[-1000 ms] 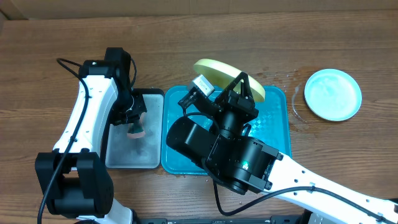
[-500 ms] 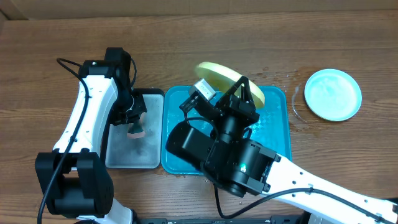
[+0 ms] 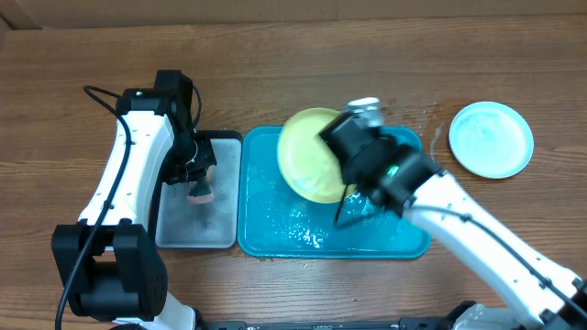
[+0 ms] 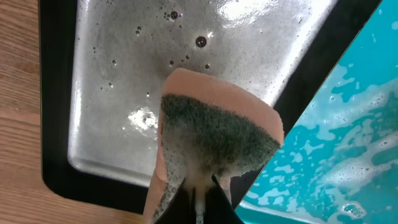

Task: Clean dirty plates on tray and stack at the side
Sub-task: 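Carry the yellow plate right and stack it on the white plate, then open the right gripper and release the stacked plate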

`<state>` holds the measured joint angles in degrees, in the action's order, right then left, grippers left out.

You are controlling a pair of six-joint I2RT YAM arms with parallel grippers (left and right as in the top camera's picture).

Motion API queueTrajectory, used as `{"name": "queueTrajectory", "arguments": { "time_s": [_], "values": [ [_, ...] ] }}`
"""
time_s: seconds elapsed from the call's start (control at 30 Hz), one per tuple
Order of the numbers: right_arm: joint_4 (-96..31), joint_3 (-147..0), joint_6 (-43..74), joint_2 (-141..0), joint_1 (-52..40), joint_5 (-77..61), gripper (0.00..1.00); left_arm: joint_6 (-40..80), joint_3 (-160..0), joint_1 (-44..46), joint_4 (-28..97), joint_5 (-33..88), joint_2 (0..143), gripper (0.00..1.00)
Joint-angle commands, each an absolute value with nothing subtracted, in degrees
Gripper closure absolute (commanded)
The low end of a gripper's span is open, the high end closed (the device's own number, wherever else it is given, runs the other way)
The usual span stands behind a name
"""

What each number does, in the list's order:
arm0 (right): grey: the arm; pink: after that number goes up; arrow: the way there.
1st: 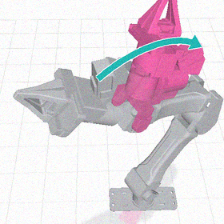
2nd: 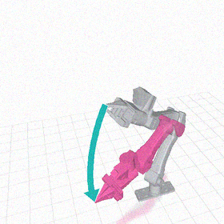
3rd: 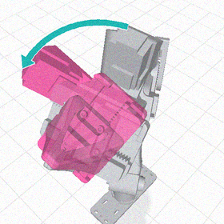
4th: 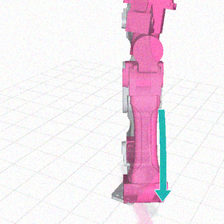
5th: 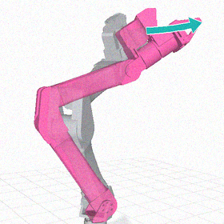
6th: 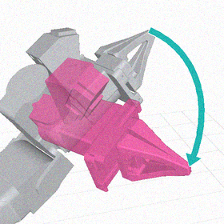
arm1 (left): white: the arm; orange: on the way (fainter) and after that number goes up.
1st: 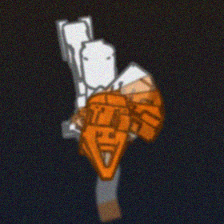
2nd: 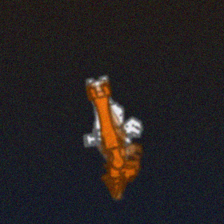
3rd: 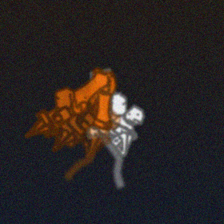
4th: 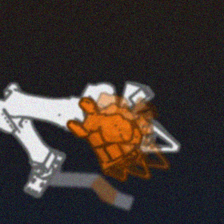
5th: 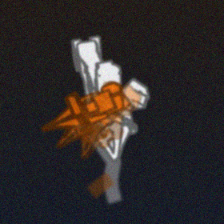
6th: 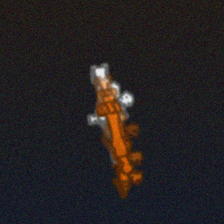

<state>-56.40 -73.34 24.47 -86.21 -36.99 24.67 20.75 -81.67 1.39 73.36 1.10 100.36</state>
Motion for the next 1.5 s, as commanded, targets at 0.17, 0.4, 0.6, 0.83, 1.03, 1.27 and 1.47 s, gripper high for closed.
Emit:
{"name": "queueTrajectory", "arguments": {
  "time_s": [0.17, 0.4, 0.6, 0.83, 1.03, 1.27, 1.47],
  "values": [
    [-50.6, -69.2, 34.0, -85.9, -10.8, 1.8, 0.96, 19.7, -81.5, 1.1, 73.9, 1.5, 100.2, 0.96],
    [-50.0, -68.8, 32.9, -86.1, 11.8, -3.7, 0.96, 19.7, -81.5, 1.1, 73.9, 1.5, 100.2, 0.96],
    [-50.8, -68.6, 32.8, -88.5, 27.8, -4.0, 0.96, 19.7, -81.5, 1.1, 73.8, 1.5, 100.2, 0.96],
    [-51.3, -68.6, 32.8, -95.0, 36.1, -4.0, 0.96, 19.7, -81.5, 1.1, 73.4, 1.5, 100.2, 0.96],
    [-48.9, -68.6, 32.8, -100.8, 35.0, -4.3, 0.96, 19.7, -81.5, 1.1, 72.4, 1.3, 100.2, 0.96],
    [-43.1, -68.6, 33.0, -103.7, 31.7, -8.3, 0.96, 19.7, -81.5, 1.1, 71.3, 1.3, 100.2, 0.96],
    [-41.1, -68.6, 33.0, -103.7, 27.1, -9.5, 0.12, 19.7, -81.5, 1.1, 70.8, 1.1, 100.2, 0.96]
  ]
}}
